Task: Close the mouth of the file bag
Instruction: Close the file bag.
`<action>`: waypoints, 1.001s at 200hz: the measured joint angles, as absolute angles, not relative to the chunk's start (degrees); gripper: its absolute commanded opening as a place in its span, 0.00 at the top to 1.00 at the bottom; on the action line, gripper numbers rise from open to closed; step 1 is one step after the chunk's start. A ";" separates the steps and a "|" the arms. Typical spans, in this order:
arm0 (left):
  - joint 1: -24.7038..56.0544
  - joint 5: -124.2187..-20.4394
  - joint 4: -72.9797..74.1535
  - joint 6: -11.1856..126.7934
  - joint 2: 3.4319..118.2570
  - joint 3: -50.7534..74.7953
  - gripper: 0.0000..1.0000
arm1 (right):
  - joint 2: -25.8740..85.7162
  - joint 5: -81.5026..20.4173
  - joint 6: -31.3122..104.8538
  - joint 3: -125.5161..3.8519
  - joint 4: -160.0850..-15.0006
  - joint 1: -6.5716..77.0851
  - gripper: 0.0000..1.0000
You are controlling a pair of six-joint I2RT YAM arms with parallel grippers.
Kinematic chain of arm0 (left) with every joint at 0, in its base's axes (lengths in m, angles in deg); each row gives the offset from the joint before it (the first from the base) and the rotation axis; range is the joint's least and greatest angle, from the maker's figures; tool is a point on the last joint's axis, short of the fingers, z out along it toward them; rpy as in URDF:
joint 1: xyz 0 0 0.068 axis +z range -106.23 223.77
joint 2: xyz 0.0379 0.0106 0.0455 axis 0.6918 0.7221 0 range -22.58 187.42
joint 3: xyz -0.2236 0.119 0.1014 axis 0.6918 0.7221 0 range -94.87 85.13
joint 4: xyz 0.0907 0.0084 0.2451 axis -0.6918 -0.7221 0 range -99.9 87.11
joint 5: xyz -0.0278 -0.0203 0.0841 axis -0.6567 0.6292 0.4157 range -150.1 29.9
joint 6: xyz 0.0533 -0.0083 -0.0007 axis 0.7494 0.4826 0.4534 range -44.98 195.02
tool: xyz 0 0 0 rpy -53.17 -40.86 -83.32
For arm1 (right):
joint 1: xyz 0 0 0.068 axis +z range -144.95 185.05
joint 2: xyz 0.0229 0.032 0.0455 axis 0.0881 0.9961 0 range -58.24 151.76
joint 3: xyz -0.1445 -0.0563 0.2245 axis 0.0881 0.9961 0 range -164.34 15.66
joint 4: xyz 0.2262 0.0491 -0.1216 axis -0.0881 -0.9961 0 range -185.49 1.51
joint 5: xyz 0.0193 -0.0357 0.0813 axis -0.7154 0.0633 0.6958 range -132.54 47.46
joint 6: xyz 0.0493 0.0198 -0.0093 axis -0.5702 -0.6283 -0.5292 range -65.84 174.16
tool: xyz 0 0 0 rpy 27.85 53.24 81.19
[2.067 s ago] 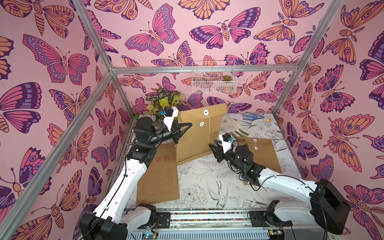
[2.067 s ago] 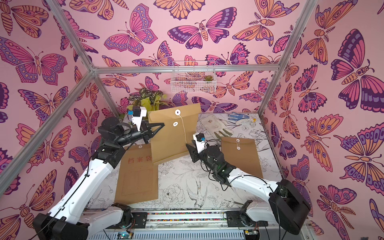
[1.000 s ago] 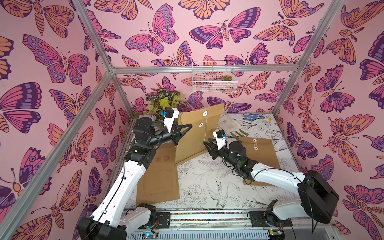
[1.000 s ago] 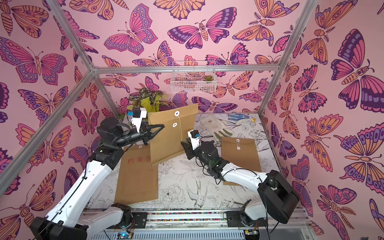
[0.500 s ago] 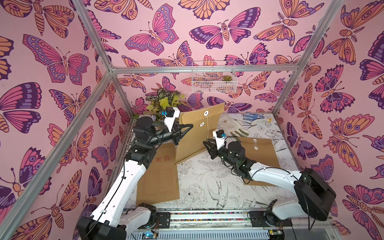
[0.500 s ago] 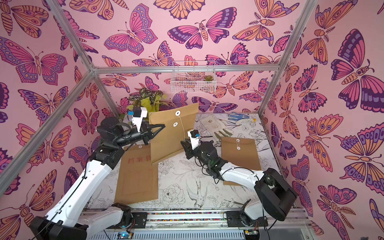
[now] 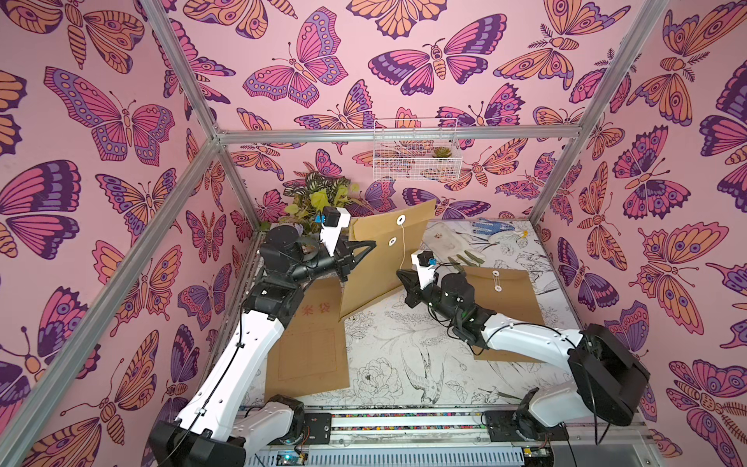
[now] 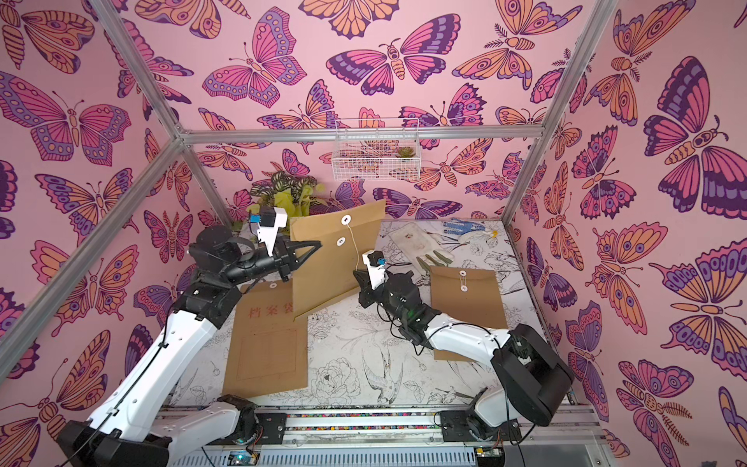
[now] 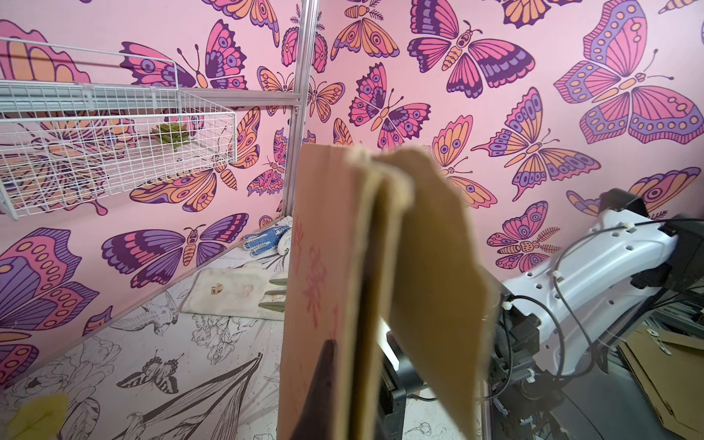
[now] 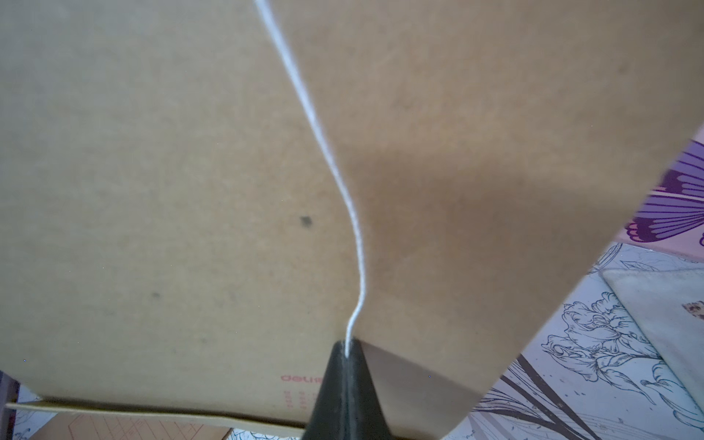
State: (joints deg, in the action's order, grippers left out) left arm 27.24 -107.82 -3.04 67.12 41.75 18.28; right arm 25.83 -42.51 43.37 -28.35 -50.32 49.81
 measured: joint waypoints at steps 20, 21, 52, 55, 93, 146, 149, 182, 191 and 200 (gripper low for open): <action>27.24 -106.91 -3.87 67.12 42.21 17.45 1.00 | 25.26 -42.53 44.90 -28.39 -51.98 50.37 1.00; 27.24 -106.91 -3.87 67.12 42.21 17.45 1.00 | 25.20 -42.55 45.03 -28.39 -52.11 50.44 1.00; 27.24 -106.73 -4.85 67.08 42.73 17.42 1.00 | 23.73 -43.25 48.48 -28.92 -56.70 52.95 1.00; 27.24 -106.73 -4.89 67.08 42.78 17.42 1.00 | 23.64 -43.40 48.92 -29.07 -57.21 53.28 1.00; 27.24 -106.71 -5.51 67.10 42.80 17.45 1.00 | 23.56 -46.09 54.91 -32.90 -65.38 57.96 1.00; 27.24 -107.04 -6.03 67.10 42.80 17.64 1.00 | 23.53 -48.67 61.90 -39.80 -74.01 64.30 1.00; 27.24 -107.10 -6.03 67.10 42.80 17.66 1.00 | 23.53 -48.78 62.01 -40.09 -74.34 64.52 1.00; 27.24 -107.28 -6.10 67.10 42.82 18.78 1.00 | 23.56 -49.13 63.32 -41.66 -76.22 66.35 1.00; 27.24 -107.43 -6.14 67.10 42.84 19.00 1.00 | 23.56 -49.09 63.46 -41.90 -76.48 66.90 1.00; 27.24 -107.69 -6.21 67.10 42.89 19.15 1.00 | 23.60 -49.00 63.59 -42.30 -76.96 67.36 1.00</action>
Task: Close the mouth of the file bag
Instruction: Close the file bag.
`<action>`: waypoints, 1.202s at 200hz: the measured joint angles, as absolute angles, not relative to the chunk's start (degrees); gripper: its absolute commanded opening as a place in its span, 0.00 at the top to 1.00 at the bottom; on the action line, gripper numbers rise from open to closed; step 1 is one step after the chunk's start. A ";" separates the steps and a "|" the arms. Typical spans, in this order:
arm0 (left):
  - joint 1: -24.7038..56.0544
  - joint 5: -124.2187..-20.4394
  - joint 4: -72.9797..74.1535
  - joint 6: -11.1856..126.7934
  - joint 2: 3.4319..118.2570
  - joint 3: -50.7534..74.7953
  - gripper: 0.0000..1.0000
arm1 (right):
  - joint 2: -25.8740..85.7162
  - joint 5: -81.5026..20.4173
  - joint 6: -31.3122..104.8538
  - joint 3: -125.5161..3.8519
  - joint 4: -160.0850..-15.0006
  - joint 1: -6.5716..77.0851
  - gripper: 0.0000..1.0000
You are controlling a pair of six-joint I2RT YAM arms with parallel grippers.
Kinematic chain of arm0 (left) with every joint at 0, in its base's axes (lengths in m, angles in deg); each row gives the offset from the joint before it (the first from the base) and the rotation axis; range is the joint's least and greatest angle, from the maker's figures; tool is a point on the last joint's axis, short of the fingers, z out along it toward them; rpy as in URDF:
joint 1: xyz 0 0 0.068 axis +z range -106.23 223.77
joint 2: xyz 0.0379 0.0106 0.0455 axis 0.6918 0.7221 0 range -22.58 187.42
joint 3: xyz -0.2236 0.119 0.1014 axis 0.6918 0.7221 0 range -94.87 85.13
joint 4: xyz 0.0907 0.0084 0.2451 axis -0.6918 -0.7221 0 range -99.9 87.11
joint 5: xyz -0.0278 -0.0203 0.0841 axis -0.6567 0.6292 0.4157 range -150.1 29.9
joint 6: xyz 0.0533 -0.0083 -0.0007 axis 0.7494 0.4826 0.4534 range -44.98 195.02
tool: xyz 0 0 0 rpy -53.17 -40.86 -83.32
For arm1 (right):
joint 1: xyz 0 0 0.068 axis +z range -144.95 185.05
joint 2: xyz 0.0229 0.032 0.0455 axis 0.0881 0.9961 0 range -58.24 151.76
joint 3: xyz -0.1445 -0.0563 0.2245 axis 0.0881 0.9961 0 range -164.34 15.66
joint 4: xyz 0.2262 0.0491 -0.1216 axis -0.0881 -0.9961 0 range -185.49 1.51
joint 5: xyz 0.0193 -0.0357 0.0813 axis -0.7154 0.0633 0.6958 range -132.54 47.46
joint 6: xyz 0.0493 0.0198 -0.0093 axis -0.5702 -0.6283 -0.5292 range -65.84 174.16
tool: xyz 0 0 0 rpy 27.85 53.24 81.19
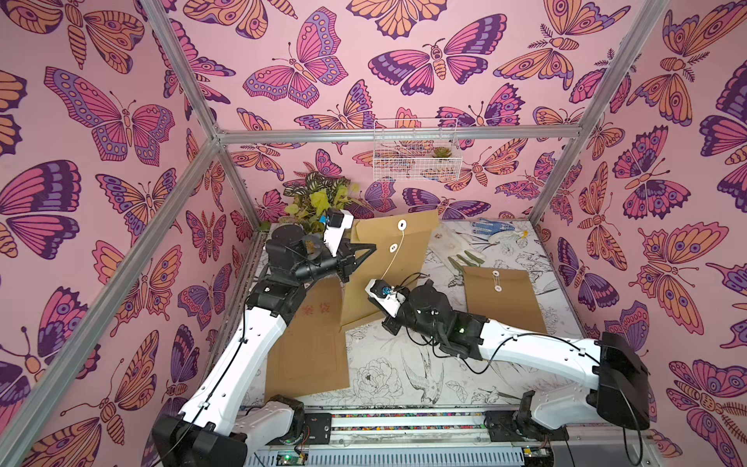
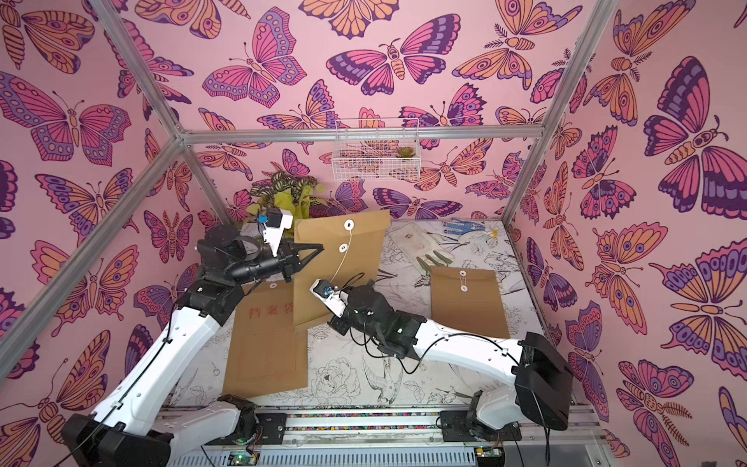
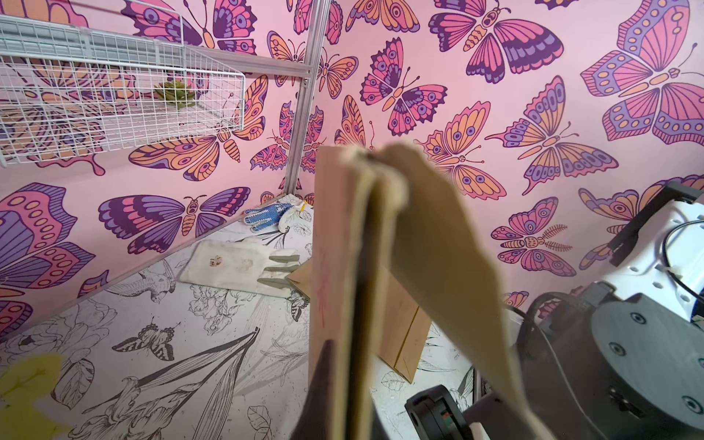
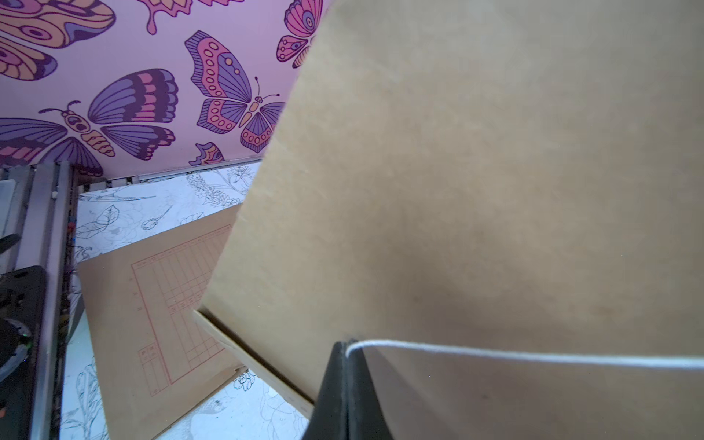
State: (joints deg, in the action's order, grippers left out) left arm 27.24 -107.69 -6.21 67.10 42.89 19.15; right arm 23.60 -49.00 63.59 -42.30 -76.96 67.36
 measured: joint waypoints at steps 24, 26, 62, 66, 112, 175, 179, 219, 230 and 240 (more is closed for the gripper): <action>27.22 -108.50 -6.23 67.10 42.91 19.19 1.00 | 24.63 -48.56 63.67 -44.72 -78.30 67.97 1.00; 27.22 -108.55 -6.23 67.10 42.91 19.17 1.00 | 24.80 -48.50 63.70 -45.03 -78.47 68.01 1.00; 27.20 -109.44 -6.23 67.08 42.91 19.33 1.00 | 27.18 -46.75 64.77 -47.96 -79.39 69.08 1.00; 27.20 -109.59 -6.25 67.08 42.91 19.37 1.00 | 27.40 -46.53 64.90 -48.07 -79.46 69.30 1.00; 26.93 -110.67 -7.47 66.62 42.91 19.70 1.00 | 28.23 -45.07 64.85 -48.39 -79.54 70.05 1.00; 26.91 -113.92 -7.82 61.09 43.13 19.70 1.00 | 30.62 -47.23 64.37 -48.42 -79.35 68.82 1.00; 26.91 -114.14 -7.76 60.70 43.13 19.70 1.00 | 30.68 -47.27 64.24 -48.39 -79.35 68.65 1.00; 26.82 -115.34 -7.43 57.51 43.11 19.70 1.00 | 30.75 -47.43 62.82 -46.93 -78.91 66.57 1.00; 26.82 -115.47 -7.32 56.72 43.11 19.72 1.00 | 30.75 -47.40 62.45 -46.32 -78.43 65.94 1.00; 26.82 -115.63 -7.26 56.24 43.11 19.72 1.00 | 30.75 -47.40 61.97 -45.70 -77.95 65.39 1.00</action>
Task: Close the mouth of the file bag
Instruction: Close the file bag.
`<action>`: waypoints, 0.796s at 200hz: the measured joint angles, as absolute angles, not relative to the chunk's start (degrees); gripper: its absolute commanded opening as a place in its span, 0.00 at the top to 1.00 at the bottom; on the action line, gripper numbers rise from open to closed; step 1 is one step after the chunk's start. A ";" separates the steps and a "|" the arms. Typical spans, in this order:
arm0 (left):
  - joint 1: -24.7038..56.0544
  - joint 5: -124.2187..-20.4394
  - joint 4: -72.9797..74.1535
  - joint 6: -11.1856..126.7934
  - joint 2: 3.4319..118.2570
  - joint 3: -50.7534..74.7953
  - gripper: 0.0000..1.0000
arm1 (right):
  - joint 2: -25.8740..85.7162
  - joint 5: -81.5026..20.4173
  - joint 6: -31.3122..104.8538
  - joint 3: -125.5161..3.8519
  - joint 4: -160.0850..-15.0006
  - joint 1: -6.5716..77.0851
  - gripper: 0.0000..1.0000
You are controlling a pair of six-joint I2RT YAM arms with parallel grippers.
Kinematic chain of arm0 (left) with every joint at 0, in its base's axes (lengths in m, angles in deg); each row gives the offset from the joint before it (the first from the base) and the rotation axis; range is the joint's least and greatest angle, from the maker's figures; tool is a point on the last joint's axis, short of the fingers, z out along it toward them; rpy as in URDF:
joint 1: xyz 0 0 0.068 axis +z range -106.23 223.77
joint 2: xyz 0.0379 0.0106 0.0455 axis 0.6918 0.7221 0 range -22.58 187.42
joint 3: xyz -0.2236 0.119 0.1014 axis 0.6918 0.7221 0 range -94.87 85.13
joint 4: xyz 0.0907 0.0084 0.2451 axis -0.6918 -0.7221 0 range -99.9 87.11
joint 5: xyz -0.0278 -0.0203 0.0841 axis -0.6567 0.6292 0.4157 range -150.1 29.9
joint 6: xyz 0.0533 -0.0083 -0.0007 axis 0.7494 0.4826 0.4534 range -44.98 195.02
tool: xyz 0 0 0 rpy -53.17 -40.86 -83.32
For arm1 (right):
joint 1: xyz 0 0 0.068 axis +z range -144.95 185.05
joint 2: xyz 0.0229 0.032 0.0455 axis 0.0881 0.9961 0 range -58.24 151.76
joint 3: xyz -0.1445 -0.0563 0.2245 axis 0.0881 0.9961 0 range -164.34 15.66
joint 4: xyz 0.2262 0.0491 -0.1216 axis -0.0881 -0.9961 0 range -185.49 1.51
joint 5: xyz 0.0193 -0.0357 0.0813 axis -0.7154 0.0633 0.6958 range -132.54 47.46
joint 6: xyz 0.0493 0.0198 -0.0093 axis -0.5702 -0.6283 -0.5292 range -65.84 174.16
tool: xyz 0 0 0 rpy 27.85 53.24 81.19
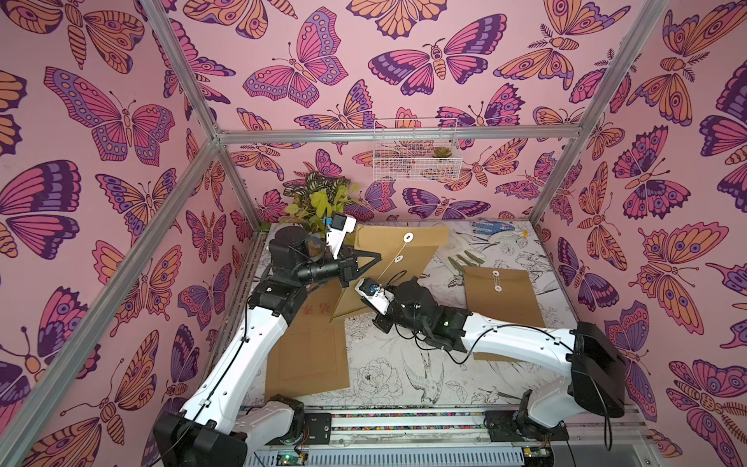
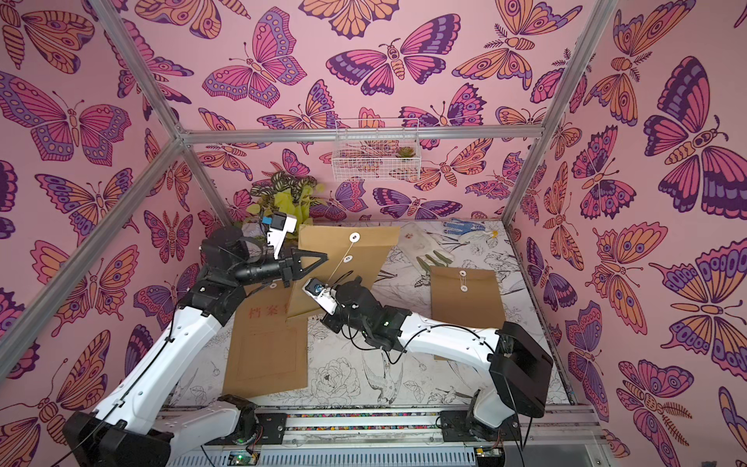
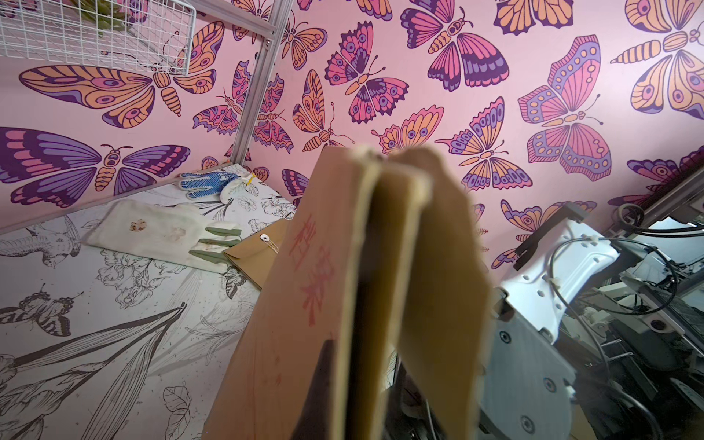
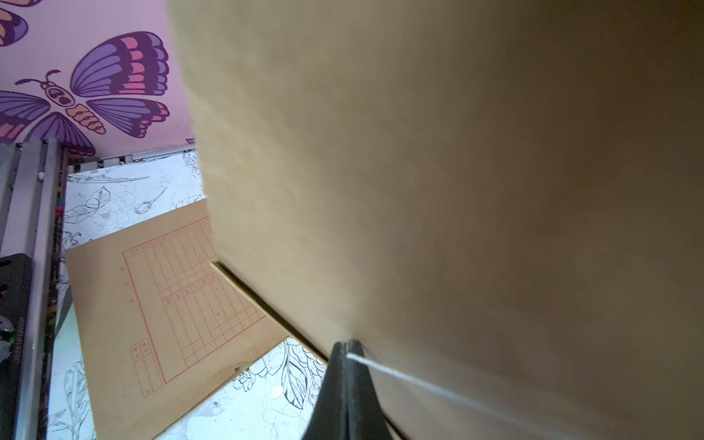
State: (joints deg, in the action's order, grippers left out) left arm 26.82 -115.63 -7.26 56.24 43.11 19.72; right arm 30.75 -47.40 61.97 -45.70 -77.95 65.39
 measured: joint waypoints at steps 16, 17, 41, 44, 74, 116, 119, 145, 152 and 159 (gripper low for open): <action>26.82 -115.67 -7.26 55.47 43.11 19.72 1.00 | 30.75 -47.36 61.47 -44.68 -77.03 64.45 1.00; 26.82 -115.67 -7.28 55.43 43.11 19.72 1.00 | 30.75 -47.36 61.44 -44.61 -76.99 64.36 1.00; 26.82 -115.87 -7.21 54.56 43.11 19.72 1.00 | 30.75 -47.36 61.05 -43.78 -76.26 62.96 1.00; 26.82 -115.89 -7.17 54.51 43.11 19.72 1.00 | 30.75 -47.27 61.01 -43.72 -76.18 62.77 1.00; 26.82 -116.09 -6.64 53.70 43.11 19.72 1.00 | 30.75 -47.19 60.13 -42.82 -75.37 60.47 1.00; 26.93 -116.13 -6.58 53.22 43.00 20.16 1.00 | 30.16 -49.07 59.50 -39.39 -72.79 55.84 1.00; 26.98 -116.11 -6.64 53.22 42.98 20.24 1.00 | 30.03 -49.22 59.50 -39.15 -72.72 55.60 1.00; 27.39 -115.85 -7.08 52.83 43.00 21.18 1.00 | 28.28 -51.23 59.37 -36.63 -71.50 53.76 1.00; 27.59 -115.74 -7.06 52.70 43.00 21.42 1.00 | 27.80 -51.65 59.24 -36.15 -71.33 53.39 1.00; 27.72 -115.61 -7.06 52.39 43.00 21.66 1.00 | 27.36 -52.04 59.04 -35.74 -71.06 53.06 1.00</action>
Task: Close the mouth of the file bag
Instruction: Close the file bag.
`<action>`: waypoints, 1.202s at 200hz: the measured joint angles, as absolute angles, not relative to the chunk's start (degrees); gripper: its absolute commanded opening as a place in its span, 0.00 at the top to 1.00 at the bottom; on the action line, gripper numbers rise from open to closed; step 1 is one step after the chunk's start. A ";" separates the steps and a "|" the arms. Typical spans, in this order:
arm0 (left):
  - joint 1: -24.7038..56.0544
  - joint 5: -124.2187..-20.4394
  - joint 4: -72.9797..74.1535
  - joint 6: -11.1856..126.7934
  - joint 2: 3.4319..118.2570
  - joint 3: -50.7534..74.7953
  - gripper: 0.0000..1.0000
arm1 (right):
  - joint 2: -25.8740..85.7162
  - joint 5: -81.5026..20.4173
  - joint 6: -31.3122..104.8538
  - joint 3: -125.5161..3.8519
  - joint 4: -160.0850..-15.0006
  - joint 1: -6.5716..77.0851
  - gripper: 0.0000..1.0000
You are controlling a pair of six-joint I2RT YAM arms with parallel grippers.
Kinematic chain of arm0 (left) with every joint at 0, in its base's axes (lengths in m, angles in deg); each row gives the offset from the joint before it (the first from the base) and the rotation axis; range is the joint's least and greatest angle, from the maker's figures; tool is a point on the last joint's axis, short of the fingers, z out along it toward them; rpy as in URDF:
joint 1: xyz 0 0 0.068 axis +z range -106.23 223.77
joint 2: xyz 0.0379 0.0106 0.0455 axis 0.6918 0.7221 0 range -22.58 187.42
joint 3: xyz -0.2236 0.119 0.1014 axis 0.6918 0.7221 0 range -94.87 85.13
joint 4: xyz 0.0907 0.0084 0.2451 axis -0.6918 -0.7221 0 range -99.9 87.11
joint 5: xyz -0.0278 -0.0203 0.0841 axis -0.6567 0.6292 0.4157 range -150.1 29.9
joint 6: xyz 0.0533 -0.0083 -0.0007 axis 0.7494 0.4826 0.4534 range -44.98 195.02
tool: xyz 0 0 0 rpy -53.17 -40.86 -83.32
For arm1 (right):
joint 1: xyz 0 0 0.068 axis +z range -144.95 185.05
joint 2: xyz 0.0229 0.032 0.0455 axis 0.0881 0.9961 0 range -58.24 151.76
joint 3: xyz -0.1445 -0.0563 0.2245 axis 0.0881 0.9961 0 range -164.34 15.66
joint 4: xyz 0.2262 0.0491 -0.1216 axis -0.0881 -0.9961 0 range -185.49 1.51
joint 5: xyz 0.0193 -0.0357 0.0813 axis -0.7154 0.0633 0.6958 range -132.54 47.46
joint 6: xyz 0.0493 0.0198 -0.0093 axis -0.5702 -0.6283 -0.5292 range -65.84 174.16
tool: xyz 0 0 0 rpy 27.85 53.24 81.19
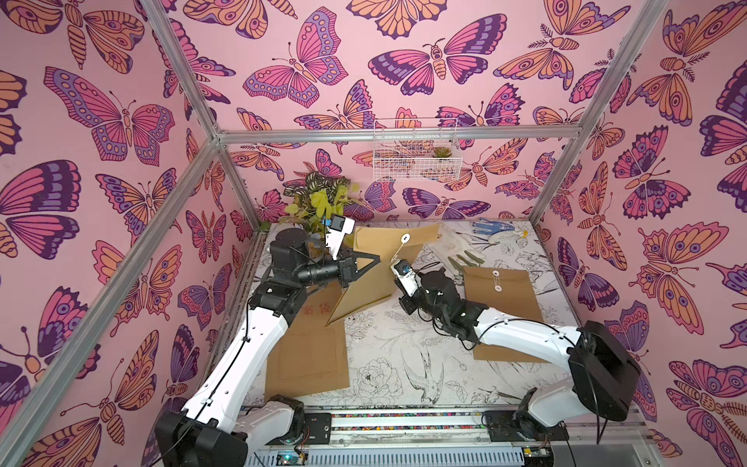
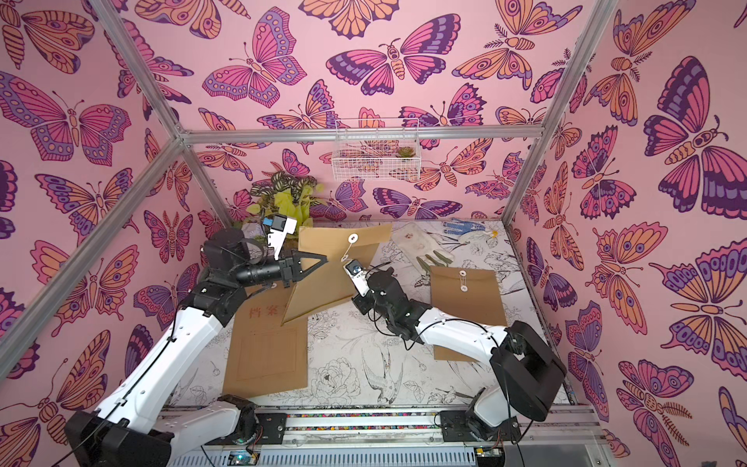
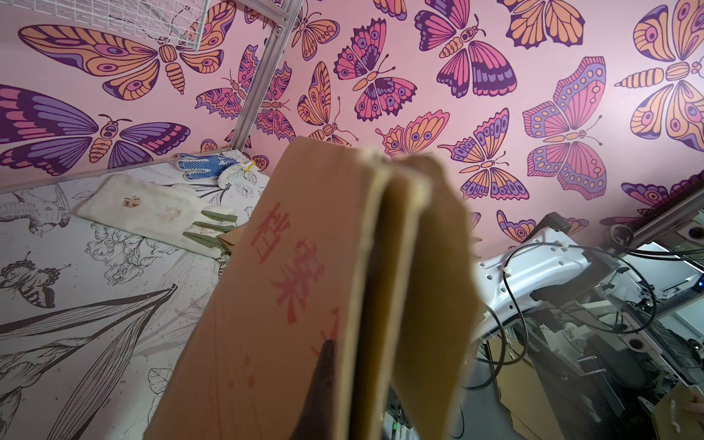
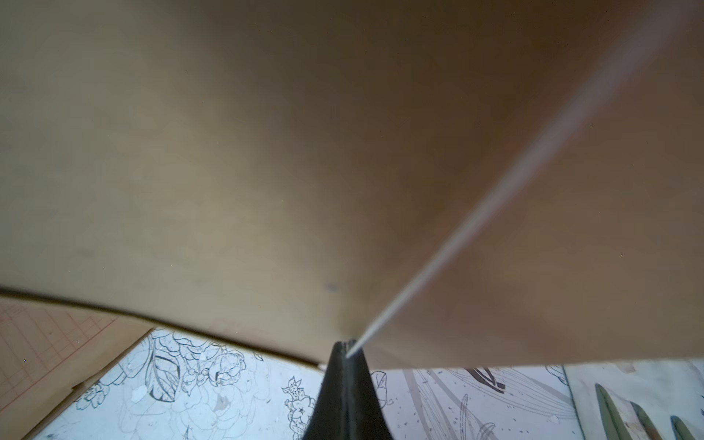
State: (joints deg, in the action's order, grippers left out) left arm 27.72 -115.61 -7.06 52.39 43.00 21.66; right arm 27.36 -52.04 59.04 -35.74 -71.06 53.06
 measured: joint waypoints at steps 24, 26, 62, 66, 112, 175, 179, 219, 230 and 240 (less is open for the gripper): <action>28.68 -115.61 -6.05 50.66 43.00 22.49 1.00 | 26.24 -53.94 58.30 -34.62 -70.93 51.49 1.00; 28.79 -115.61 -5.97 50.51 43.00 22.56 1.00 | 26.18 -54.07 58.23 -34.56 -70.93 51.38 1.00; 29.88 -115.56 -3.65 47.47 43.00 25.29 1.00 | 24.93 -56.10 58.01 -33.99 -71.24 49.92 1.00; 29.97 -115.58 -3.45 47.30 43.00 25.64 1.00 | 24.69 -56.23 58.01 -33.99 -71.37 49.78 1.00; 32.53 -114.56 -3.28 45.09 43.94 27.57 1.00 | 21.65 -57.00 60.11 -33.99 -73.34 49.33 1.00; 33.05 -114.12 -2.86 43.78 44.02 28.83 1.00 | 17.96 -57.85 61.71 -34.01 -77.25 48.58 1.00; 33.05 -114.14 -2.86 43.71 44.02 29.03 1.00 | 17.63 -57.96 61.73 -34.01 -77.53 48.45 1.00; 33.05 -114.60 -2.88 43.12 44.02 30.56 1.00 | 16.32 -58.46 62.45 -36.07 -80.94 47.16 1.00; 33.03 -114.84 -2.86 42.93 44.02 30.89 1.00 | 16.32 -58.62 62.97 -37.12 -81.64 46.81 1.00; 33.03 -115.17 -2.82 42.77 44.02 31.28 1.00 | 16.32 -58.70 63.50 -38.23 -82.43 46.55 1.00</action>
State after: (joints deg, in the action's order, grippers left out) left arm 33.03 -115.17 -2.82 42.77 44.02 31.28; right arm 16.32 -58.70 63.50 -38.23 -82.43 46.55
